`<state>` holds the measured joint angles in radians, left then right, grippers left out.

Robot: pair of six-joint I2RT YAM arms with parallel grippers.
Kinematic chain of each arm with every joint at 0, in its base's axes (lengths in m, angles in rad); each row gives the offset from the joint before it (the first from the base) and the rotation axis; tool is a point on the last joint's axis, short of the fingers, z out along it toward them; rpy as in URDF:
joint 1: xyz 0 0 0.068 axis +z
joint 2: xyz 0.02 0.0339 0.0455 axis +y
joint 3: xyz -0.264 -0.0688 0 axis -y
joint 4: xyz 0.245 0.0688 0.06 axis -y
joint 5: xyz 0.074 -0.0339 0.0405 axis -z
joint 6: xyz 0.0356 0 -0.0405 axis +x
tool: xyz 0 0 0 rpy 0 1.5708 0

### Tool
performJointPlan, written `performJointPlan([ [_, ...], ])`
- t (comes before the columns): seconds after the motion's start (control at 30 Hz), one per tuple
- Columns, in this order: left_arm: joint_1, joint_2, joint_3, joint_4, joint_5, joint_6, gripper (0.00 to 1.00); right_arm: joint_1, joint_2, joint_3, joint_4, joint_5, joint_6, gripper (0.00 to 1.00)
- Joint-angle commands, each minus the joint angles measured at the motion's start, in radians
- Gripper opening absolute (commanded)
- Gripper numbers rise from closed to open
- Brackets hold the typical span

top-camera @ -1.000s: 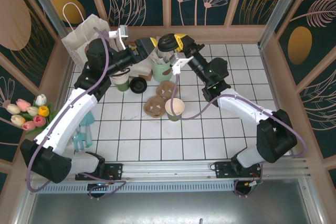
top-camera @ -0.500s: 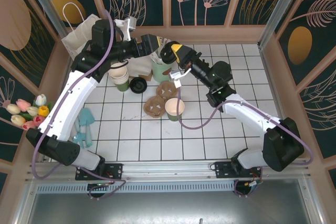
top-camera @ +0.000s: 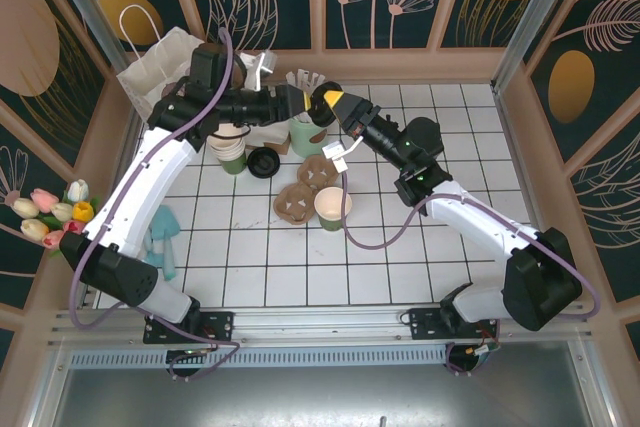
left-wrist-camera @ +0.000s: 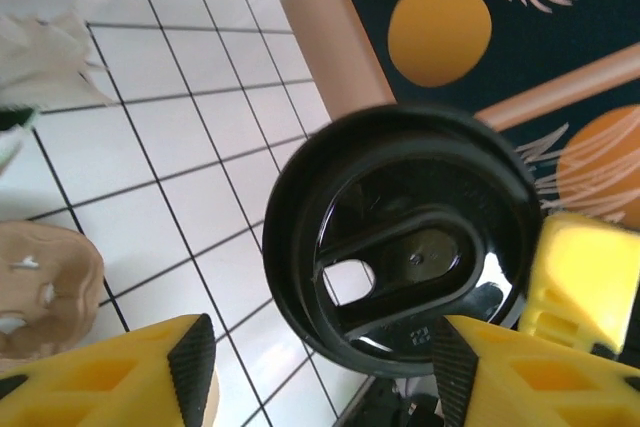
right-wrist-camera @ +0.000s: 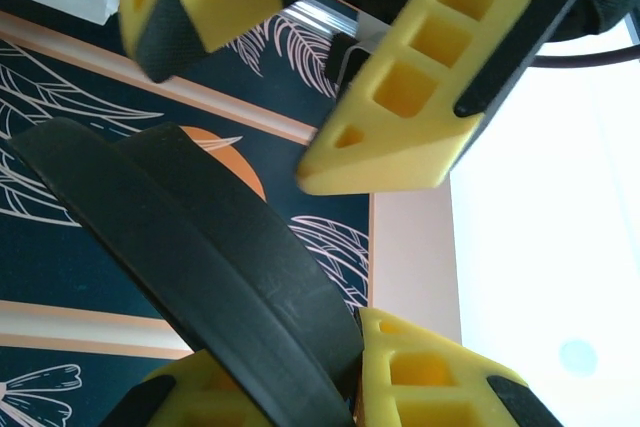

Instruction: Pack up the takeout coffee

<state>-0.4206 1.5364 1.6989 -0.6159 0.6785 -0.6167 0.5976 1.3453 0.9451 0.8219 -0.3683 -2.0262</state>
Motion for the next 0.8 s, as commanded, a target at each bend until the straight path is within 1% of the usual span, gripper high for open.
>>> performJointPlan([
  [0.0,0.002,-0.012,-0.02,0.03,0.058,-0.027,0.58,0.008,-0.009,-0.007,0.054,-0.023,-0.019,0.07],
  [0.03,0.002,-0.012,-0.019,0.02,0.046,-0.025,0.57,0.01,-0.011,-0.007,0.054,-0.023,-0.018,0.07],
  [0.2,0.001,-0.02,-0.039,0.059,0.08,-0.046,0.54,0.017,-0.015,-0.01,0.05,-0.023,-0.025,0.07],
  [0.27,0.002,-0.019,-0.039,0.062,0.087,-0.049,0.5,0.02,-0.017,-0.011,0.047,-0.021,-0.029,0.07],
  [0.47,0.002,-0.009,-0.036,0.069,0.107,-0.061,0.43,0.025,-0.011,-0.012,0.066,-0.021,-0.039,0.07],
  [0.63,0.002,0.011,-0.015,0.031,0.091,-0.046,0.39,0.028,-0.012,-0.018,0.081,-0.023,-0.049,0.06],
  [0.7,0.003,0.017,-0.015,0.034,0.087,-0.051,0.38,0.028,-0.012,-0.021,0.087,-0.029,-0.05,0.06],
  [0.77,0.003,0.024,-0.022,0.061,0.106,-0.071,0.37,0.03,-0.012,-0.024,0.094,-0.034,-0.052,0.06],
])
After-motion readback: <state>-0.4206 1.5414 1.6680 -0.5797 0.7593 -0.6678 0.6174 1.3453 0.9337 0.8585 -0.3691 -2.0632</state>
